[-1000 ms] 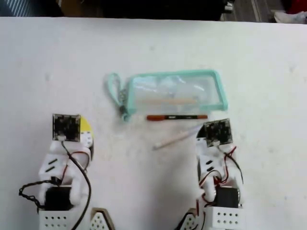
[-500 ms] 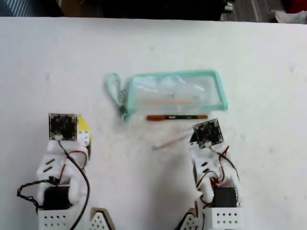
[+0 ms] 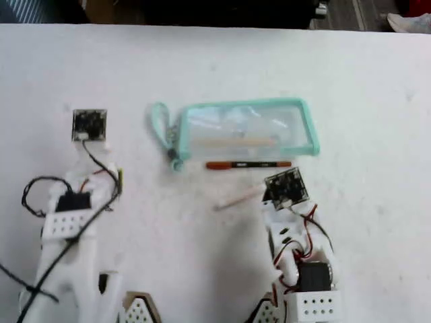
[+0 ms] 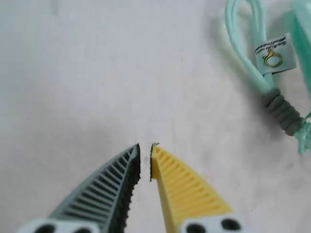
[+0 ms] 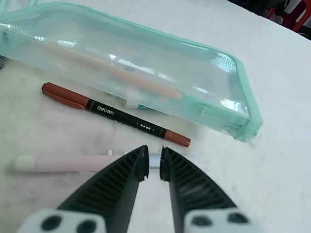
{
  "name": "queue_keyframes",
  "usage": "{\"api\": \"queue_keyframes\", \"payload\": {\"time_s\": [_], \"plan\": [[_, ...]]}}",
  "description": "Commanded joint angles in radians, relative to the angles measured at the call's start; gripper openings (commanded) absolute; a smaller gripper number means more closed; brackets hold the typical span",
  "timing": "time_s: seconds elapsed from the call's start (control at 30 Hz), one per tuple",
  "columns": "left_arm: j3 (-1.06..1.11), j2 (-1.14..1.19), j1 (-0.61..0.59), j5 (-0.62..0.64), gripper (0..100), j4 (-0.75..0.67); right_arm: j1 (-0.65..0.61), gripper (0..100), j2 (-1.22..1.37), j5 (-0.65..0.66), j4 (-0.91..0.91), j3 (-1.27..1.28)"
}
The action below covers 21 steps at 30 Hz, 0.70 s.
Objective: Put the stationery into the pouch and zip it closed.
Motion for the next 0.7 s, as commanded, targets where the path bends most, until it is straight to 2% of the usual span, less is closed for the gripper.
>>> {"api": "queue_keyframes", "payload": {"time_s": [0.0, 0.1, 0.27, 0.3, 0.4, 0.47, 0.53, 0.67], "plan": [[-0.11, 0.156, -0.007, 0.012, 7, -0.029, -0.031, 5.3, 0.004, 0.025, 0.005, 0.006], [-0.112, 0.162, -0.007, 0.014, 7, -0.029, -0.039, 5.3, 0.005, 0.026, 0.005, 0.006], [-0.114, 0.16, -0.016, 0.094, 7, -0.028, -0.045, 5.3, 0.007, 0.026, 0.01, 0.002], [-0.114, 0.16, -0.021, 0.1, 7, -0.028, -0.07, 5.3, 0.007, 0.032, 0.03, -0.006], [-0.118, 0.13, -0.048, 0.103, 7, -0.02, -0.22, 5.0, 0.008, 0.16, 0.157, -0.094], [-0.117, 0.09, -0.062, 0.103, 7, 0.006, -0.295, 4.9, 0.008, 0.144, 0.208, -0.146], [-0.107, 0.048, -0.073, 0.11, 7, 0.023, -0.315, 4.9, 0.008, 0.13, 0.236, -0.184], [-0.037, -0.045, -0.097, 0.203, 7, -0.012, -0.318, 5.0, 0.038, 0.132, 0.268, -0.279]]}}
